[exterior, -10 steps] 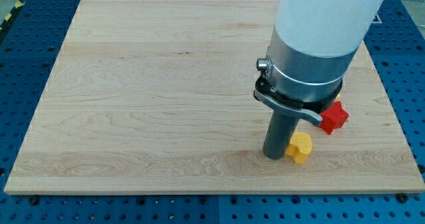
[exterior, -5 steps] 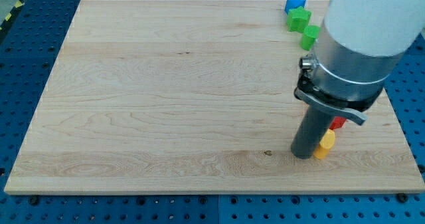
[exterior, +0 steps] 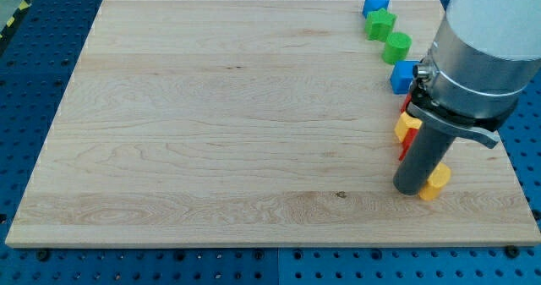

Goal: Move the yellow heart to the bottom of the red star

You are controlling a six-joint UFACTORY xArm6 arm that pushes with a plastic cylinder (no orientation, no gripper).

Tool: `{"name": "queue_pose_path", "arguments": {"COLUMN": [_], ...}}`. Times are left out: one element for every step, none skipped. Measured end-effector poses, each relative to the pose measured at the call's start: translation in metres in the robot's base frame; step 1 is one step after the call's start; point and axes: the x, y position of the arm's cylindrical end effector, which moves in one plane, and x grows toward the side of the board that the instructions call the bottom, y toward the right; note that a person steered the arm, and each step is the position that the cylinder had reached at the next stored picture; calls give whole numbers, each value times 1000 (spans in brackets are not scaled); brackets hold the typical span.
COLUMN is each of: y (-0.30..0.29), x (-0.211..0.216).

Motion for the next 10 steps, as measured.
{"name": "queue_pose_path", "arguments": {"y": [2, 2, 3, 3, 3, 1, -7, -11, -11, -11], "x": [0, 0, 1, 2, 2, -5, -15, -24, -35, -46]}}
